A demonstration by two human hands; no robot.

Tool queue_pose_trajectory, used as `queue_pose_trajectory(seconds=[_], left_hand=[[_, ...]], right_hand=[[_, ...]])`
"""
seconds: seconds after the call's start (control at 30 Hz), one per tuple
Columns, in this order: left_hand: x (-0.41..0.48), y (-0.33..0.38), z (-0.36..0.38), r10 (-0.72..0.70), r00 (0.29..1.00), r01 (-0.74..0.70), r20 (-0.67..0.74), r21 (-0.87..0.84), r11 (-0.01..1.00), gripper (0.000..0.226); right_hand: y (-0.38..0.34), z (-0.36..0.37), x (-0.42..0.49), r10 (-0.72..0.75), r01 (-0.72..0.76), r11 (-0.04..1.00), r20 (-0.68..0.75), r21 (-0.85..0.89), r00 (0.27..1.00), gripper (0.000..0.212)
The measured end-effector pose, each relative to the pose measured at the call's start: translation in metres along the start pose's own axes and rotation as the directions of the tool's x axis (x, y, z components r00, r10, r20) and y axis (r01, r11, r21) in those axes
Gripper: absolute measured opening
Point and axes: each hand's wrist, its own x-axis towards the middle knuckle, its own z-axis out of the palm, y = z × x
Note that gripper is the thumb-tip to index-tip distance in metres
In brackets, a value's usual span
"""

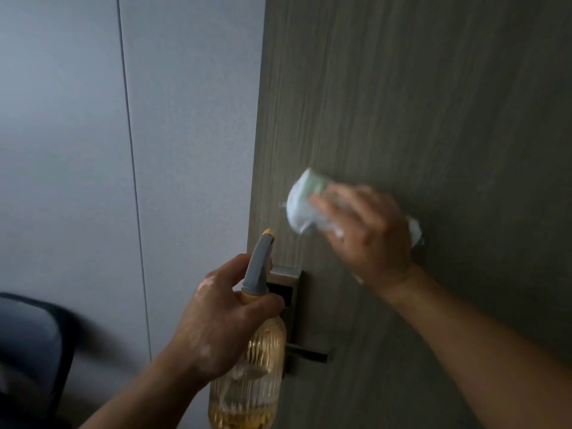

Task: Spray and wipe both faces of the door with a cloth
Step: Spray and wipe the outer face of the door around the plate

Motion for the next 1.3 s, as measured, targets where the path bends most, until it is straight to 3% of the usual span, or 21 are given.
queue_pose_trajectory(seconds=[0.13, 0.3, 0.43, 0.6, 0.7, 0.8, 0.9, 1.0, 1.1, 1.2, 1.3], left_hand=[[0.005, 0.003, -0.005, -0.011, 1.000, 0.011, 0.018, -0.002, 1.000, 0.037], [0.015, 0.003, -0.010, -0.015, 0.999, 0.015, 0.030, -0.008, 1.000, 0.035], [0.023, 0.000, -0.016, -0.009, 0.999, 0.010, 0.038, -0.019, 1.000, 0.029], [0.026, -0.002, -0.035, -0.014, 0.998, 0.010, -0.061, -0.064, 0.998, 0.037], [0.026, -0.002, -0.046, -0.014, 0.993, 0.010, -0.114, -0.041, 0.999, 0.043], [0.023, -0.004, -0.052, -0.006, 0.997, 0.006, -0.077, 0.003, 1.000, 0.045], [0.020, -0.007, -0.053, -0.020, 0.999, 0.020, -0.031, -0.005, 1.000, 0.043], [0.020, -0.010, -0.053, -0.032, 0.999, 0.032, 0.004, 0.002, 0.999, 0.041], [0.020, -0.009, -0.056, -0.044, 0.999, 0.044, 0.026, 0.005, 0.999, 0.044], [0.022, -0.006, -0.062, -0.050, 0.998, 0.050, 0.036, -0.003, 0.999, 0.042], [0.026, -0.002, -0.061, -0.046, 0.997, 0.047, 0.054, -0.017, 0.999, 0.041]], right_hand=[[0.024, -0.008, 0.074, 0.195, -0.203, 0.979, -0.160, -0.031, 0.968, 0.036], [0.019, 0.000, 0.108, 0.254, -0.267, 0.963, -0.248, -0.022, 0.935, 0.037], [0.009, 0.004, 0.102, 0.252, -0.273, 0.960, -0.233, -0.061, 0.939, 0.036], [-0.035, 0.021, 0.031, 0.051, -0.051, 0.997, -0.001, -0.060, 0.999, 0.036], [-0.063, 0.029, -0.028, -0.161, 0.159, 0.987, 0.199, 0.027, 0.967, 0.037], [-0.058, 0.031, -0.030, -0.249, 0.243, 0.968, 0.248, 0.056, 0.936, 0.029], [-0.047, 0.025, 0.011, -0.177, 0.181, 0.984, 0.172, -0.005, 0.969, 0.034], [-0.029, 0.020, 0.080, 0.035, -0.036, 0.996, -0.021, -0.080, 0.999, 0.036], [-0.014, 0.019, 0.131, 0.186, -0.195, 0.978, -0.121, -0.070, 0.975, 0.039], [-0.020, 0.022, 0.127, 0.171, -0.187, 0.977, -0.138, -0.104, 0.975, 0.034], [-0.039, 0.022, 0.079, 0.062, -0.063, 0.994, -0.015, -0.088, 0.998, 0.030]])
